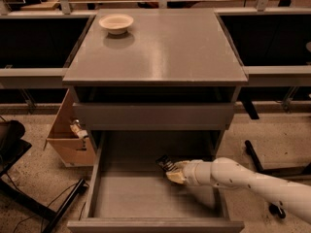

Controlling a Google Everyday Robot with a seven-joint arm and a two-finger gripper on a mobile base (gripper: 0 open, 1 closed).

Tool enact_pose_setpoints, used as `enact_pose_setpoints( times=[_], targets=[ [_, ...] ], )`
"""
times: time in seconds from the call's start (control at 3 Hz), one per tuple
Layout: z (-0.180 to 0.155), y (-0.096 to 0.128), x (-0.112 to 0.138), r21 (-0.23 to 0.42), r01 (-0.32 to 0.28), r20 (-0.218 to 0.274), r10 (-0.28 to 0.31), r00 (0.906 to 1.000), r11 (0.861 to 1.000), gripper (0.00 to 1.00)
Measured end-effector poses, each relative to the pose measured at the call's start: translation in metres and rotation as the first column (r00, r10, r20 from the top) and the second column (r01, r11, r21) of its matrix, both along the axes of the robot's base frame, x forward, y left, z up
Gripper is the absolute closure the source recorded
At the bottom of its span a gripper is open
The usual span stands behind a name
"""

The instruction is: Place rxbar chocolate into middle drawer

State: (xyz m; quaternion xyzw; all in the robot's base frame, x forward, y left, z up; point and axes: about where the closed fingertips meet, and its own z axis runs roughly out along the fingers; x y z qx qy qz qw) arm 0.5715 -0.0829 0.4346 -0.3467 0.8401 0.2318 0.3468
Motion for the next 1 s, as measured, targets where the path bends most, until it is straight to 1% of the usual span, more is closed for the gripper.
enact_pose_setpoints(
  times=[0.67,1.0],
  targets=[
    [0.0,0.0001,0.0,0.0,0.0,0.0,0.0,1.0,1.0,0.07],
    [0.0,0.0001,0.0,0.0,0.0,0.0,0.0,1.0,1.0,0.0]
  ],
)
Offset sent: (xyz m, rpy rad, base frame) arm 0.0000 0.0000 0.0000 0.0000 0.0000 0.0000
